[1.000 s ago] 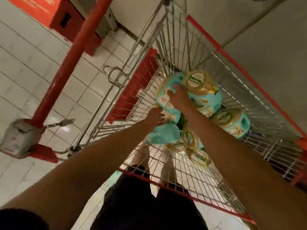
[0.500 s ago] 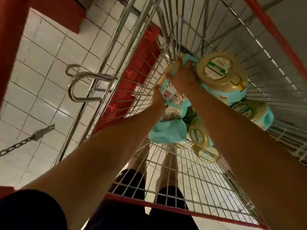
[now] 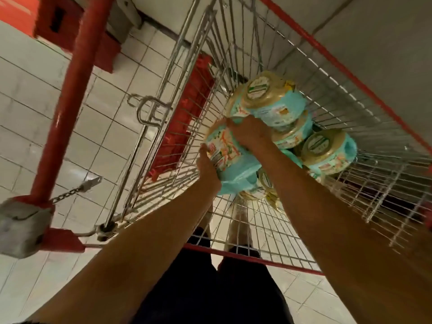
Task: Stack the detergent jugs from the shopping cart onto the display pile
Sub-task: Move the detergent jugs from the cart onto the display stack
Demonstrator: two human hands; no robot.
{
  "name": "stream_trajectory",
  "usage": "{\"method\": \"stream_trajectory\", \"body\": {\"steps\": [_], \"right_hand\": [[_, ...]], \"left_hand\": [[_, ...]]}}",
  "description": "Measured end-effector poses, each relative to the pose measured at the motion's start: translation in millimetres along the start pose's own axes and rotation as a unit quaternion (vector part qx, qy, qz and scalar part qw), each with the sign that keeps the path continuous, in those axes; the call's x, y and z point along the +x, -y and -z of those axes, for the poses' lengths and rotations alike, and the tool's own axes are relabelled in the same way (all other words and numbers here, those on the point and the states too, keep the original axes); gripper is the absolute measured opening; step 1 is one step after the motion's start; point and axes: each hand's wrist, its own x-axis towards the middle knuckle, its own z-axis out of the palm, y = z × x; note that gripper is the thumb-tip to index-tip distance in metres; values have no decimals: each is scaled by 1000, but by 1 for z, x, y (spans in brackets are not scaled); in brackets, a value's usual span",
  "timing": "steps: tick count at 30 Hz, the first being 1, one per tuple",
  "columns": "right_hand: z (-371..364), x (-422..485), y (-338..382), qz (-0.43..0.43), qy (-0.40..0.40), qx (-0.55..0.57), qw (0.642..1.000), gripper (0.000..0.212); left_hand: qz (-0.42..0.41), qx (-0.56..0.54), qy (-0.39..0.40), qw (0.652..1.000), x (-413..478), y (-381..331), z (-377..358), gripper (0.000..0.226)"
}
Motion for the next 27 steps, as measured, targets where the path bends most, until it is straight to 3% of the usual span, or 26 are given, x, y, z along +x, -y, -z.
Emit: {"method": "stream_trajectory", "body": {"steps": [3, 7, 10, 13, 18, 23, 27], "right_hand": [[21, -36, -29, -27, 22, 117, 993, 96], [35, -98, -76, -66, 9, 317, 946, 89], [32, -140, -113, -78, -5, 431, 899, 80], [29, -186, -154, -77, -23, 555, 828, 67], [13, -275, -230, -83, -92, 653, 747, 77], [-19, -373, -305, -88, -176, 694, 692, 95], [-56, -442, -374, -106, -213, 740, 629, 86]], "left_hand": [[-42, 22, 84, 995, -32, -3, 3, 73], [-45, 96, 218, 970, -81, 2, 1, 71], [-69, 193, 226, 952, -114, 9, -5, 79], [-74, 263, 243, 931, -146, 28, -15, 85], [-128, 346, 252, 895, -195, 89, -36, 85], [-147, 464, 276, 829, -248, 175, -55, 100], [-151, 525, 297, 783, -291, 262, -56, 74]]}}
